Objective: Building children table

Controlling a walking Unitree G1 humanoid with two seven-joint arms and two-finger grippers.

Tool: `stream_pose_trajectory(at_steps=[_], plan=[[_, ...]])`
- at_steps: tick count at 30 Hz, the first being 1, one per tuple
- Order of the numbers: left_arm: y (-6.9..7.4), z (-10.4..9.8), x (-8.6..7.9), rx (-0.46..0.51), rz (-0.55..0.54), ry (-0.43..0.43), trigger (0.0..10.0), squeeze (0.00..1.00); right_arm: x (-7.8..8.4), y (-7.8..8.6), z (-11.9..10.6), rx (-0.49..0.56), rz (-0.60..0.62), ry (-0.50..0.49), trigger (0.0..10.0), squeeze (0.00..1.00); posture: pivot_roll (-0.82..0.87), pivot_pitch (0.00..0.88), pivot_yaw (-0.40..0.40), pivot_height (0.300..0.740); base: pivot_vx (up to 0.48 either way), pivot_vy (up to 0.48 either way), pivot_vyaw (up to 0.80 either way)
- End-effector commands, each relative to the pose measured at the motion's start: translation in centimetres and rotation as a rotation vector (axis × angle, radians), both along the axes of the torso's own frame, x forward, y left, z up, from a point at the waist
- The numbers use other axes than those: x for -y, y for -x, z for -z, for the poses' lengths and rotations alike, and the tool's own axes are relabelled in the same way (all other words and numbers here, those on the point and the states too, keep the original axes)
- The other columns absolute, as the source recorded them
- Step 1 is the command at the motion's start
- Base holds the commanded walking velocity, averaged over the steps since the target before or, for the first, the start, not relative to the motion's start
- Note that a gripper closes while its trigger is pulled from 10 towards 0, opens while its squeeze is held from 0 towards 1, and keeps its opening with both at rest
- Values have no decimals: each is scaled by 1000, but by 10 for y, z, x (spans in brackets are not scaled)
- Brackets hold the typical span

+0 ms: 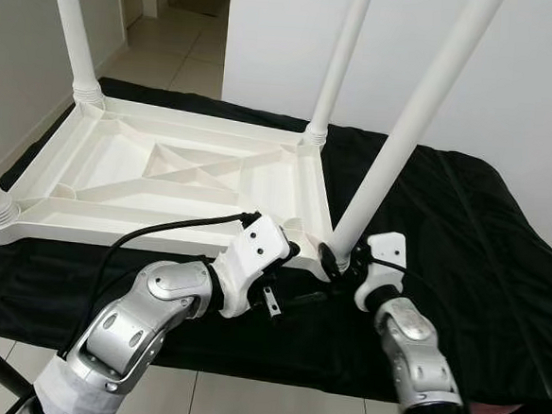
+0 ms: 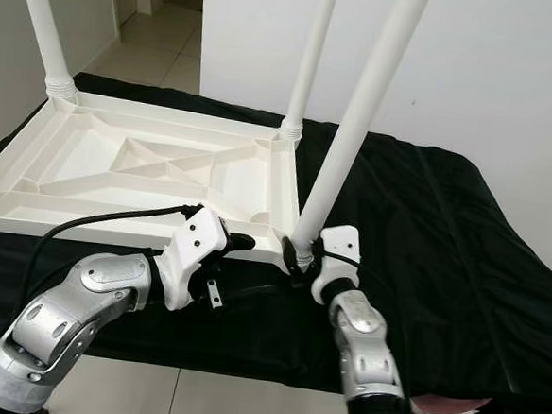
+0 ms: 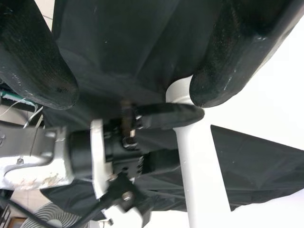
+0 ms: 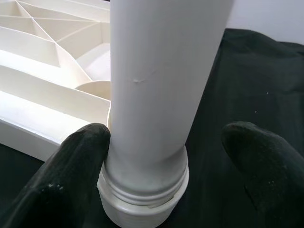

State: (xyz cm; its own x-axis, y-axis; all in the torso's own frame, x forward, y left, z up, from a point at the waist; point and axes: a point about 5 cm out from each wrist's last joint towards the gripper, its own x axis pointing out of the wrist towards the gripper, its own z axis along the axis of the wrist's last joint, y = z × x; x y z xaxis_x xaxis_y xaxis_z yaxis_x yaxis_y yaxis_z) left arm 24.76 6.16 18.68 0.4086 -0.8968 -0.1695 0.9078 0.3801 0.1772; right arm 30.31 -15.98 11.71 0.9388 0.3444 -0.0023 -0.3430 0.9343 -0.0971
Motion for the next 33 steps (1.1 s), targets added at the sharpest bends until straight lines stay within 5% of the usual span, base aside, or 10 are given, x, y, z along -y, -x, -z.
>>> stream_pose_trajectory(at_steps=[1, 19, 20, 21, 22, 23, 33], plan=[[1, 0, 1, 8, -18, 0, 10000, 0, 2, -5, 0, -12, -127, 18, 10000, 0, 56, 0, -106, 740, 0, 0, 0], [8, 6, 6, -15, -7, -3, 10000, 0, -20, -47, -5, -60, -354, 59, 10000, 0, 82, 0, -104, 740, 0, 0, 0], [8, 6, 6, -14, -8, -3, 10000, 0, -21, -48, -3, -69, -360, 59, 5451, 0, 86, 0, -106, 740, 0, 0, 0], [8, 6, 6, -14, -8, -3, 10000, 0, -21, -48, -3, -69, -360, 59, 5451, 0, 86, 0, -106, 740, 0, 0, 0], [8, 6, 6, -14, -10, -3, 10000, 0, -22, -48, 0, -81, -364, 60, 941, 0, 86, 0, -106, 740, 0, 0, 0], [8, 6, 5, -14, -12, -3, 10000, 0, -23, -48, 4, -101, -363, 55, 0, 0, 91, 0, -106, 740, 0, 0, 0], [8, 6, 6, -14, -10, -4, 10000, 0, -16, -46, 13, -142, -372, 42, 0, 0, 85, 0, -102, 740, 0, 0, 0]])
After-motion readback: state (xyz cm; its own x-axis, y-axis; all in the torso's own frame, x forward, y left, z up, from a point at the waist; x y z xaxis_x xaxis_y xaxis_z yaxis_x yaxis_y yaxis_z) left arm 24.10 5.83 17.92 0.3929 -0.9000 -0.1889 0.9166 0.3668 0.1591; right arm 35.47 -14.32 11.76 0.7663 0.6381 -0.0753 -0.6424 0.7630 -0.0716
